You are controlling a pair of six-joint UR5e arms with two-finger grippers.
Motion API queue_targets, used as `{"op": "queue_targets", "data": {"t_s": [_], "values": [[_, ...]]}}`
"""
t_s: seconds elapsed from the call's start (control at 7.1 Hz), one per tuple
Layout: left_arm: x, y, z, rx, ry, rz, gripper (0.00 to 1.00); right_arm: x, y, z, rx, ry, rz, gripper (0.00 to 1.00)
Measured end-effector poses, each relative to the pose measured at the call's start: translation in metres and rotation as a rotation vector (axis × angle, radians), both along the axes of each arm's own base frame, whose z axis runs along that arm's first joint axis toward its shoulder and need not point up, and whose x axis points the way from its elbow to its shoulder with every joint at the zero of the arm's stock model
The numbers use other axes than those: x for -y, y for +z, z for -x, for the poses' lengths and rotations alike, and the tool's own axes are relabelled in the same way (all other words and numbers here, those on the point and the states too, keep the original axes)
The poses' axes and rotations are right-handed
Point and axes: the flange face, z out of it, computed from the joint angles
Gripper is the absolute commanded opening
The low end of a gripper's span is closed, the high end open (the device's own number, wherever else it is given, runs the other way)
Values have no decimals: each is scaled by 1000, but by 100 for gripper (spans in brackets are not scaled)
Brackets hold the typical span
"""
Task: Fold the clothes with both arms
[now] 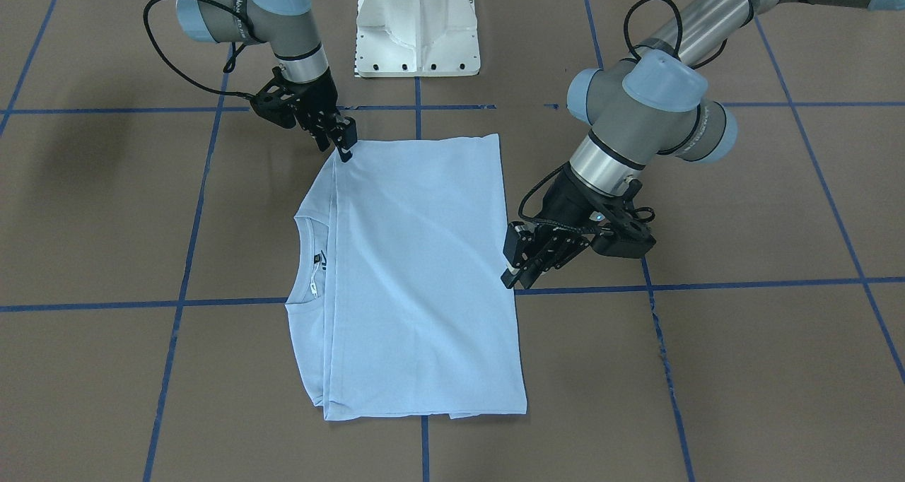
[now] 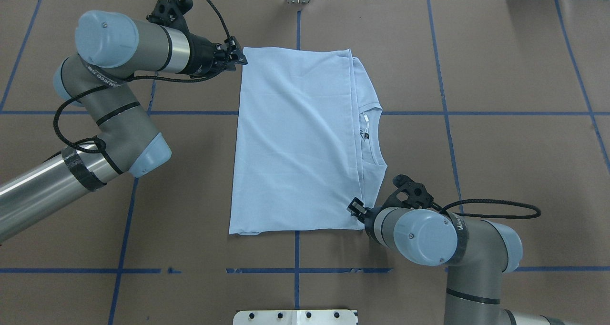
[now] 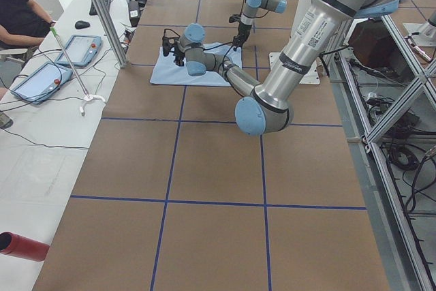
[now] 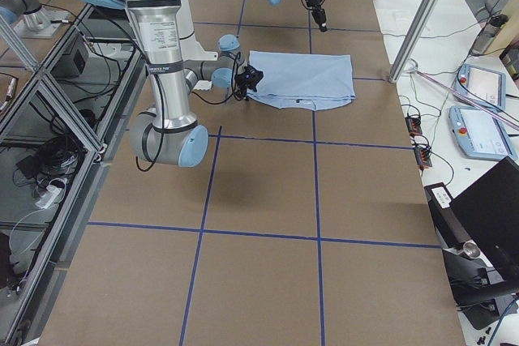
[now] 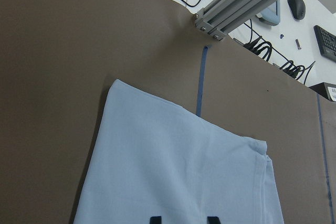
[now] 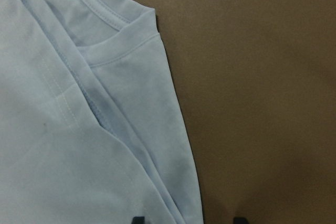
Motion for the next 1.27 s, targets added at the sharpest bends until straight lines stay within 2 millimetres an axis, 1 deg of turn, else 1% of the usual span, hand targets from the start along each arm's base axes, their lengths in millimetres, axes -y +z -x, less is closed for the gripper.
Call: {"op": "queue_targets", "data": {"t_s": [0.14, 0.7, 1.13, 1.27], "values": [[0, 0, 0, 0, 0, 0, 40, 0, 0, 0, 0, 0, 0, 0], [-5, 6, 6, 1, 0, 2, 40, 0, 0, 0, 1, -1, 0, 0], [-12, 12, 13, 1, -1, 1, 40, 1, -8, -5, 16, 2, -4, 0], [-13, 15, 14, 3, -1, 4, 40, 2, -7, -5, 14, 2, -4, 0]]}}
